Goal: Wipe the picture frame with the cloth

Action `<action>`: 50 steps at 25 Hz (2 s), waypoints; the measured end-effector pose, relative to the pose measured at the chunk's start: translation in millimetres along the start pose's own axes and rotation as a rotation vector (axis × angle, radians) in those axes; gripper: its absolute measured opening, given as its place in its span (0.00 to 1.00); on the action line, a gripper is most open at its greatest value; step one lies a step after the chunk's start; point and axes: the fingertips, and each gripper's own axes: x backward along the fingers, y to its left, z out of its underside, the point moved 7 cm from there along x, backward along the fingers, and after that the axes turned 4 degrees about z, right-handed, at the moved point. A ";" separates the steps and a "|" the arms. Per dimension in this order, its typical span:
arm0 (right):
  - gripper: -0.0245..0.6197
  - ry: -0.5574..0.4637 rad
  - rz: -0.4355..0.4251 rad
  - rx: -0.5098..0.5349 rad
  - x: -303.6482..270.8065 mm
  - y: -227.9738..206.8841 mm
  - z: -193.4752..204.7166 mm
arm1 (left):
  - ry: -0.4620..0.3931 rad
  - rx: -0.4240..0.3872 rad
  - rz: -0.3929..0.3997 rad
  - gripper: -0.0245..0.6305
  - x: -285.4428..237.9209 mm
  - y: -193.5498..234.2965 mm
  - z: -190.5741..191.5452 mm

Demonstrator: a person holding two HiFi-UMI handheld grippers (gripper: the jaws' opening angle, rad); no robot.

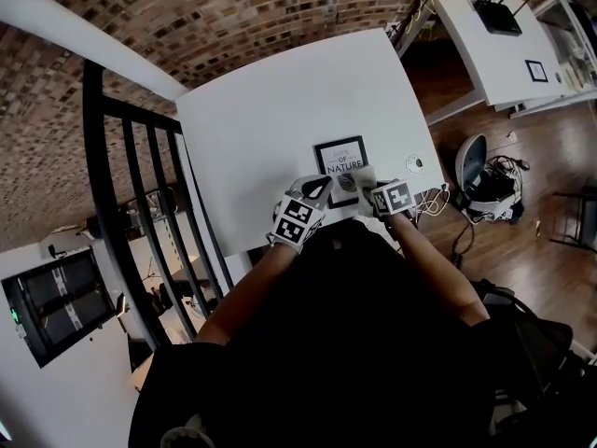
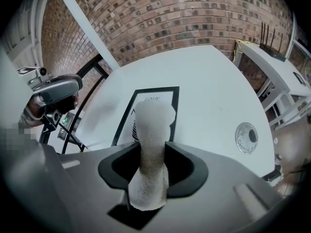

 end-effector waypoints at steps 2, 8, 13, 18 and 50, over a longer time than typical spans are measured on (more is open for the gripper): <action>0.27 -0.007 -0.013 0.001 0.5 3.5 -3.8 | -0.004 -0.001 -0.002 0.04 0.4 0.1 -1.3; 0.27 -0.001 0.018 -0.005 2.8 10.0 -19.8 | -0.019 -0.017 -0.019 0.04 3.6 7.5 -10.9; 0.27 -0.037 0.017 0.004 8.9 13.6 -49.3 | -0.043 -0.019 -0.043 0.04 8.2 17.9 -23.7; 0.27 -0.141 0.005 0.000 32.6 18.9 -75.7 | -0.089 -0.013 -0.048 0.04 20.7 15.9 -39.7; 0.27 -1.079 -0.537 0.643 380.1 94.2 -20.5 | -0.665 -0.116 -0.155 0.04 155.6 -234.6 -160.0</action>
